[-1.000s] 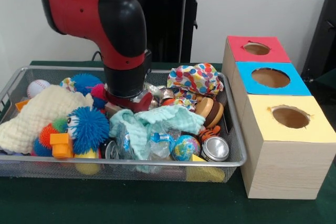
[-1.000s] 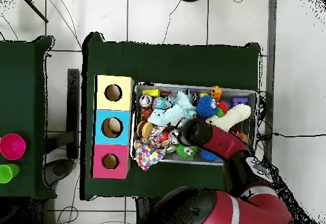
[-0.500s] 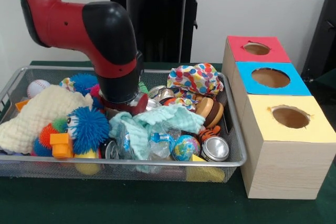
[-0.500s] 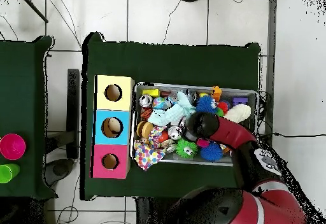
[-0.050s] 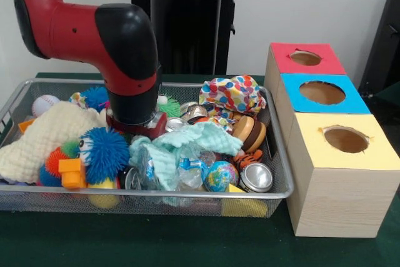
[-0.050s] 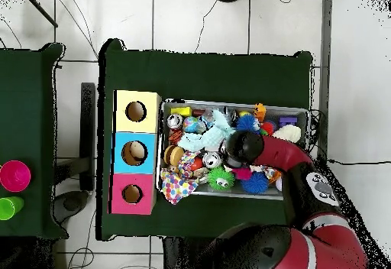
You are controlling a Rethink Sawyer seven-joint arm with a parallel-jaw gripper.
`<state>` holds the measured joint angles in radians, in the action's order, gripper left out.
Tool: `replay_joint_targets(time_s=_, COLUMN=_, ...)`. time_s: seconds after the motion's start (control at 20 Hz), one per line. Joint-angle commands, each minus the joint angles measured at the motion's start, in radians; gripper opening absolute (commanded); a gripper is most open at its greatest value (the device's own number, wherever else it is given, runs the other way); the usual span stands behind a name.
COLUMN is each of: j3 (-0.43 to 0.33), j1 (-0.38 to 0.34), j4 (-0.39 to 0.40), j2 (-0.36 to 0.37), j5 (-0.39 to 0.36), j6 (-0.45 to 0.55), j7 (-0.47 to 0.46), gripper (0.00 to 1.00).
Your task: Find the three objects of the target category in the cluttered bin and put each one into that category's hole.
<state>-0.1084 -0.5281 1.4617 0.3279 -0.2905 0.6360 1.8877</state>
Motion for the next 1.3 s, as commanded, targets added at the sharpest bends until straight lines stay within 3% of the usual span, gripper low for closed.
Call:
replay_joint_targets(time_s=0.05, j3=0.086, j1=-0.054, j4=-0.202, j2=-0.043, j5=-0.199, j6=0.038, j7=-0.164, gripper=0.00)
replay_joint_targets(time_s=0.5, j3=0.069, j1=-0.078, j4=-0.203, j2=-0.003, j5=-0.306, j6=0.084, j7=-0.243, gripper=0.00)
replay_joint_targets(time_s=0.9, j3=0.001, j1=-0.191, j4=-0.108, j2=0.060, j5=-0.406, j6=0.034, j7=-0.397, gripper=0.00)
replay_joint_targets(time_s=1.1, j3=-0.045, j1=-0.238, j4=-0.107, j2=0.072, j5=-0.409, j6=0.115, j7=-0.482, gripper=0.00)
replay_joint_targets(time_s=1.3, j3=-0.067, j1=-0.252, j4=-0.088, j2=0.093, j5=-0.409, j6=0.121, j7=-0.484, gripper=0.00)
